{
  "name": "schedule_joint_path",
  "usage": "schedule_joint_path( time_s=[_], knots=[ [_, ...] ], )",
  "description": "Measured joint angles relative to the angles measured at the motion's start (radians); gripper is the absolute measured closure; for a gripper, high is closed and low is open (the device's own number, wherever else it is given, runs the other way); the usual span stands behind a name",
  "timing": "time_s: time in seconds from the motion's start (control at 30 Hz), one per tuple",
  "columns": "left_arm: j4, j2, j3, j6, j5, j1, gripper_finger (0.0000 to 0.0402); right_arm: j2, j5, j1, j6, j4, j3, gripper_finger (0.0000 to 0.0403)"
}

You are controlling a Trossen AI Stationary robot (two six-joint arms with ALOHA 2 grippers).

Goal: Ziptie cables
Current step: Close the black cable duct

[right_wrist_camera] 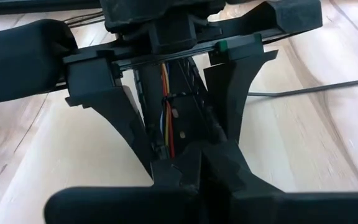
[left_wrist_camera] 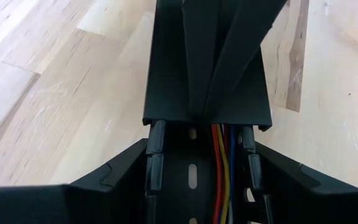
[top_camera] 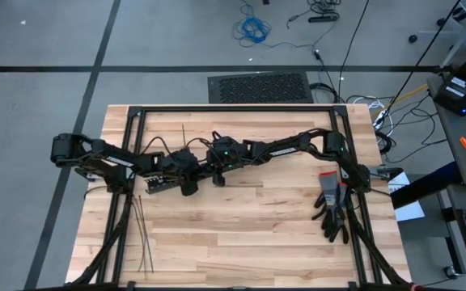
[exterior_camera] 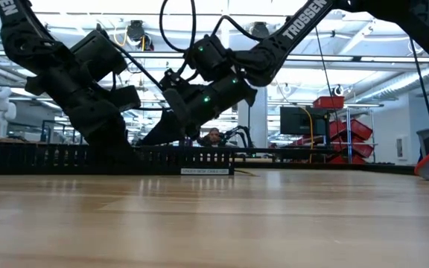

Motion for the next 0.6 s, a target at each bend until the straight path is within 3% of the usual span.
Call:
schedule_joint_path(
  time_s=[0.6],
  knots=[
    [-0.002, 0.000, 0.002, 0.000, 0.000, -0.001, 0.0165, -0.034, -0.011, -0.013, 0.003, 0.008, -0.003, 0.0386]
  ],
)
